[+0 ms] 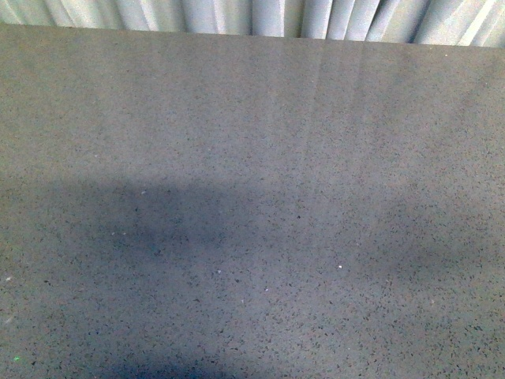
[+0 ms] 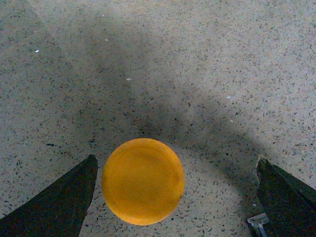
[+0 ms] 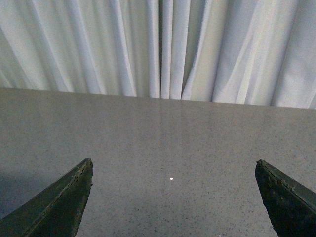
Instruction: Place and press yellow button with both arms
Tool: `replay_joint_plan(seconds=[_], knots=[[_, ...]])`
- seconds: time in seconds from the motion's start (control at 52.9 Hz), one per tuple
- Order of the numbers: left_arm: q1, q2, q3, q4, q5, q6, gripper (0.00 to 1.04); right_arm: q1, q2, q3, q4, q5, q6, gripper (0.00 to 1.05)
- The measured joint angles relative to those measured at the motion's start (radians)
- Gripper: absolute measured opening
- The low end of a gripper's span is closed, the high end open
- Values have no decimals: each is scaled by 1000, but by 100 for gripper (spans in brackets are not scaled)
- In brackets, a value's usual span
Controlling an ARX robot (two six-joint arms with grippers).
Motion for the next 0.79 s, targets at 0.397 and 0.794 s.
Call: replay_joint_plan(seconds=[0.397, 0.794], knots=[[1, 5, 0, 21, -11, 37, 96, 0, 0, 0, 0, 0, 0, 96], [1, 8, -1, 23, -19, 65, 40, 0, 0, 0, 0, 0, 0, 96]])
